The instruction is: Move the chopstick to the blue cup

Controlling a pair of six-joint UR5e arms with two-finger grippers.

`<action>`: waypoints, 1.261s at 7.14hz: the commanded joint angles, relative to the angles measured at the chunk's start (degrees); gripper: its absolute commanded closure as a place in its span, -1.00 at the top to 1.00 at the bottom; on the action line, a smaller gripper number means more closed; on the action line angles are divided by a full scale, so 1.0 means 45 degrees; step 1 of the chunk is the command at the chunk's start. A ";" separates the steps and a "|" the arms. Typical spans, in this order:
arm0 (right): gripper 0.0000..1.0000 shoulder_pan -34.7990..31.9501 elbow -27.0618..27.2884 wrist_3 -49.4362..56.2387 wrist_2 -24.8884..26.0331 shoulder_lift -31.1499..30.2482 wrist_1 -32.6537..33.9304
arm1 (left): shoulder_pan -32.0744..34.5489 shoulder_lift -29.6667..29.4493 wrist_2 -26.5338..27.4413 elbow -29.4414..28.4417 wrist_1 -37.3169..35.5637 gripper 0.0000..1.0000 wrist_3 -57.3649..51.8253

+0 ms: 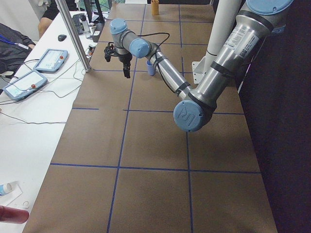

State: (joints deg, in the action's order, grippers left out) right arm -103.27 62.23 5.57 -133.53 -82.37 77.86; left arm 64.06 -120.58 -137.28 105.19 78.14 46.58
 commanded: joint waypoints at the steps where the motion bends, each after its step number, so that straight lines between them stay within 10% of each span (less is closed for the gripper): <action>1: -0.43 0.0000 0.0000 -0.0026 0.0004 0.0100 0.0003 | -0.0016 -0.0001 0.0000 0.0003 0.0000 1.00 0.0019; 9: -0.96 -0.0039 0.0311 -0.1374 0.0063 0.1175 0.0003 | 0.0003 0.0019 0.0000 0.0003 0.0000 1.00 0.0098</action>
State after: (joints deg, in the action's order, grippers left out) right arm -103.36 63.00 0.16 -133.21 -77.60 77.85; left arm 64.03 -120.50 -137.29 105.21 78.13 46.99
